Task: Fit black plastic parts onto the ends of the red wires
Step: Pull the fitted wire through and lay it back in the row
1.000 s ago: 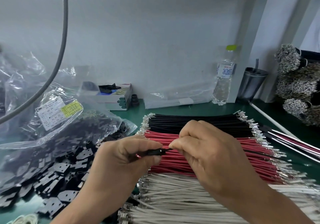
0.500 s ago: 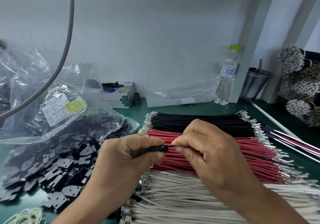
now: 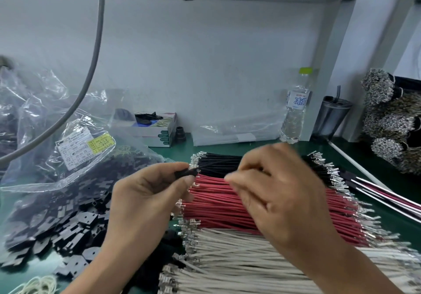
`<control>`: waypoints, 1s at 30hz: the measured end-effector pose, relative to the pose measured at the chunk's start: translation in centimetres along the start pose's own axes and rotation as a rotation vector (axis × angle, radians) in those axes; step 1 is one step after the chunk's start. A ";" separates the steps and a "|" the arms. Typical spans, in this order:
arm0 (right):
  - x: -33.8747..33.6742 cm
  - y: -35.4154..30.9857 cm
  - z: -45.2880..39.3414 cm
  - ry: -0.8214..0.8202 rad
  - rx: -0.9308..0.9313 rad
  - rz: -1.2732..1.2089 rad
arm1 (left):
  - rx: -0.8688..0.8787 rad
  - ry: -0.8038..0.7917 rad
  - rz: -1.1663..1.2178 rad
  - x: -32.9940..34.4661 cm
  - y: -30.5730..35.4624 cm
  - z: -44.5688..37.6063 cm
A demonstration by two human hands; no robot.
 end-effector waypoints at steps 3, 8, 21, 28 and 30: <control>3.5 -0.5 -0.4 -0.340 0.065 0.019 | -0.046 0.037 0.063 -0.6 -0.2 -0.1; 5.1 1.4 -1.5 -0.392 0.226 -0.152 | -0.083 0.073 0.126 -1.0 -0.6 -0.4; 1.8 1.7 0.0 -0.197 0.131 -0.333 | -0.212 -0.071 0.398 -0.1 -1.3 -0.4; 0.9 1.4 0.9 -0.006 0.159 -0.355 | -0.276 -0.205 0.470 1.5 -1.8 0.1; 0.8 1.5 1.0 0.012 0.170 -0.347 | -0.290 -0.206 0.490 1.7 -2.0 0.2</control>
Point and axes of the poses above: each hand's wrist, its own z-axis away from the middle knuckle, its own x-axis out of the palm, y = z × x, the point moved 6 cm from there along -z, towards the middle knuckle, and after that the axes turned 9 degrees about -y, right-handed, at the moved point
